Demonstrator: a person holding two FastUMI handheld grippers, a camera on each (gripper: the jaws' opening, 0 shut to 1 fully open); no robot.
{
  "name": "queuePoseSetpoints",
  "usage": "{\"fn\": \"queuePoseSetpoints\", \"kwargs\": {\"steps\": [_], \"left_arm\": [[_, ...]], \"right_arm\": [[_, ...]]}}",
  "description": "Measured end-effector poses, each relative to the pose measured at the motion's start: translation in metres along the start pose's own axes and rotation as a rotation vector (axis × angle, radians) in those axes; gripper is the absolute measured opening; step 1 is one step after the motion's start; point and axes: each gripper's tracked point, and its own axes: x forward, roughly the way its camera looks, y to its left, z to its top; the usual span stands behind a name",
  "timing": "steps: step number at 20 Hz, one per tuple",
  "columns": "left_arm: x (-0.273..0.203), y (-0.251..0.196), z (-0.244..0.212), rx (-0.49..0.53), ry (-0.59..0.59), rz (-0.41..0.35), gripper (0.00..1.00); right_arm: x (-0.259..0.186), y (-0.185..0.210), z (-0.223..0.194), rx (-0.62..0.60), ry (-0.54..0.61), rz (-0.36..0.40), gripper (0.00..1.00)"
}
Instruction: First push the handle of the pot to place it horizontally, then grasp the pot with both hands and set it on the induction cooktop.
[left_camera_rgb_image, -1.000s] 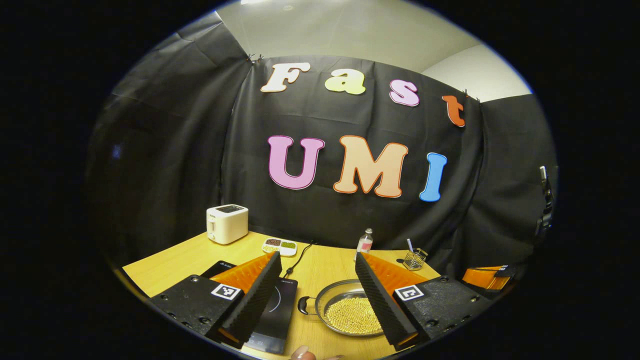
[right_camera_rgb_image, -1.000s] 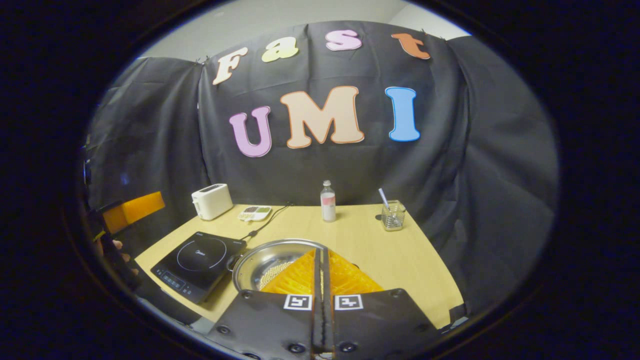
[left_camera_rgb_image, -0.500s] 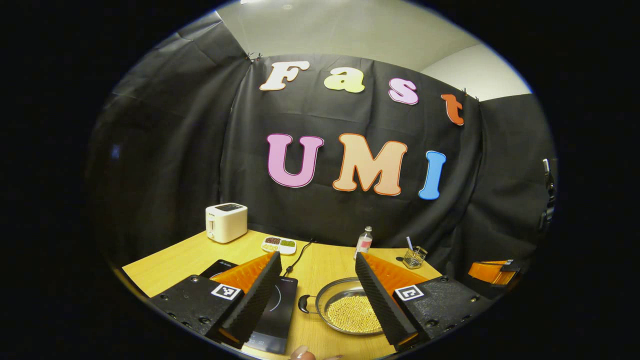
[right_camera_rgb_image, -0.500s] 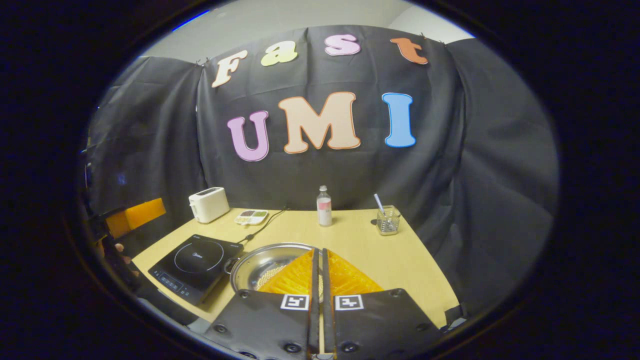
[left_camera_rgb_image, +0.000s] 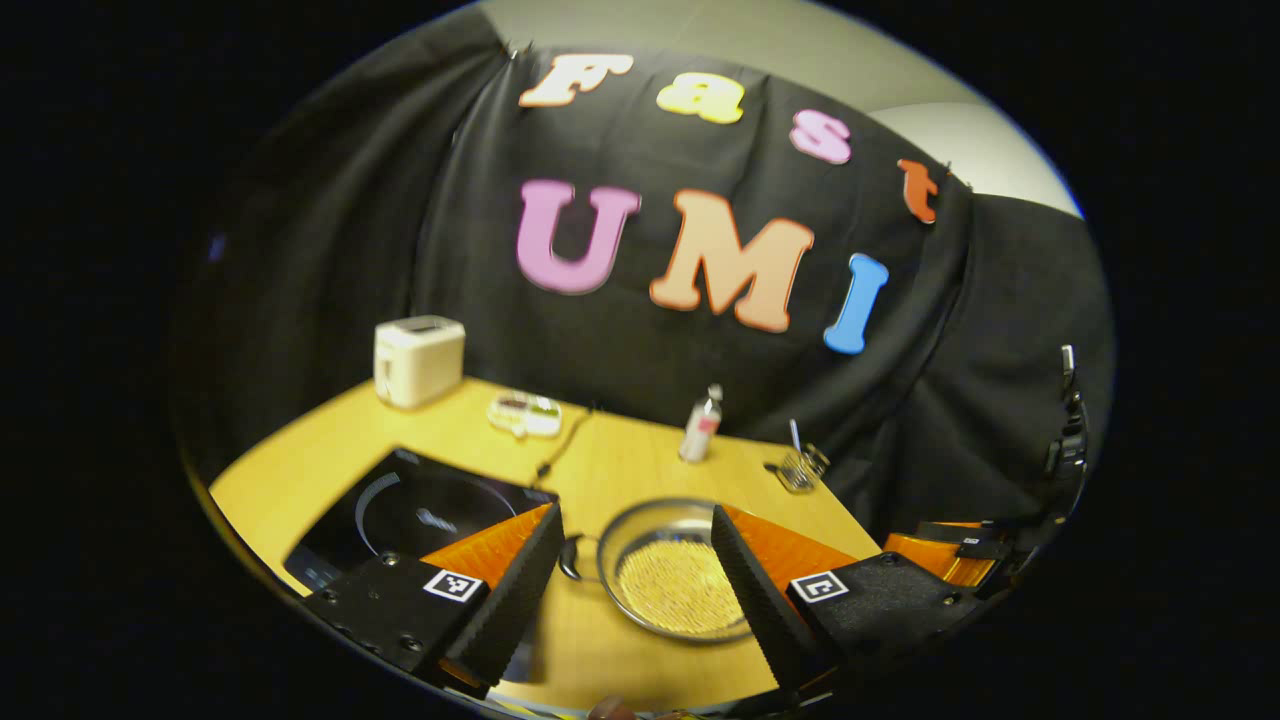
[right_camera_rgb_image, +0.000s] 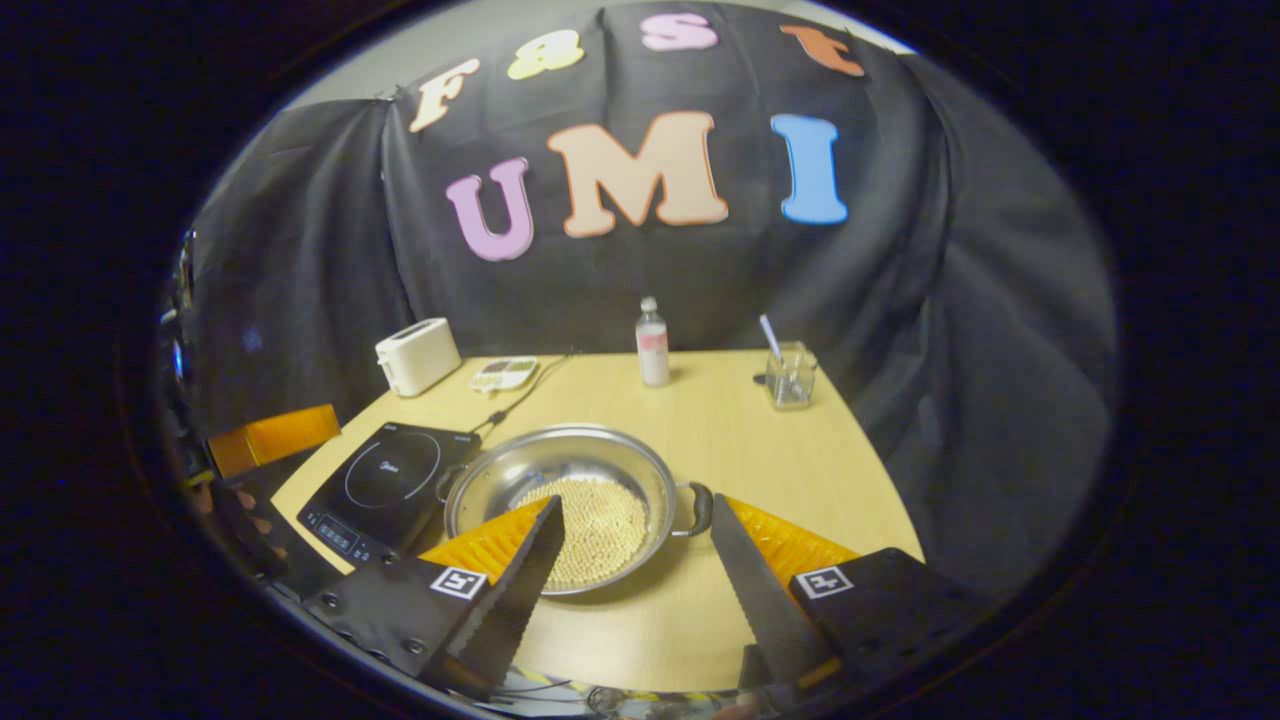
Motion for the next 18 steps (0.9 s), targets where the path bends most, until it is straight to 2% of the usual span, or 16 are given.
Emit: {"fn": "queuePoseSetpoints", "kwargs": {"steps": [1, 3, 6, 8, 9, 10, 12, 13, 14, 15, 16, 18], "left_arm": [[0.011, 0.003, -0.014, -0.082, 0.071, -0.008, 0.96], [0.031, 0.023, -0.024, -0.213, 0.129, 0.015, 0.97], [0.066, 0.048, -0.022, -0.228, 0.157, 0.071, 0.98], [0.085, 0.053, -0.029, -0.216, 0.216, 0.059, 0.97], [0.092, 0.054, -0.038, -0.235, 0.269, 0.049, 0.97], [0.097, 0.056, -0.045, -0.262, 0.322, 0.046, 0.97], [0.114, 0.066, -0.061, -0.299, 0.403, 0.052, 0.97], [0.118, 0.068, -0.068, -0.313, 0.436, 0.060, 0.97], [0.118, 0.070, -0.073, -0.321, 0.481, 0.066, 0.97], [0.122, 0.074, -0.074, -0.316, 0.490, 0.073, 0.92], [0.126, 0.072, -0.076, -0.320, 0.520, 0.069, 1.00], [0.128, 0.073, -0.085, -0.306, 0.565, 0.068, 0.97]], "right_arm": [[0.009, -0.005, -0.006, 0.030, 0.047, 0.009, 0.95], [0.030, -0.018, -0.017, 0.104, 0.132, 0.025, 0.96], [0.059, -0.037, -0.036, 0.255, 0.265, 0.045, 0.95], [0.078, -0.039, -0.049, 0.384, 0.347, 0.077, 0.94], [0.087, -0.040, -0.053, 0.449, 0.381, 0.088, 1.00], [0.096, -0.042, -0.056, 0.494, 0.418, 0.095, 0.94], [0.110, -0.051, -0.064, 0.529, 0.465, 0.093, 0.94], [0.116, -0.053, -0.064, 0.526, 0.479, 0.091, 1.00], [0.121, -0.053, -0.064, 0.527, 0.491, 0.096, 0.94], [0.123, -0.050, -0.067, 0.532, 0.513, 0.105, 1.00], [0.127, -0.047, -0.069, 0.539, 0.539, 0.115, 0.94], [0.137, -0.047, -0.075, 0.521, 0.568, 0.108, 0.94]]}}
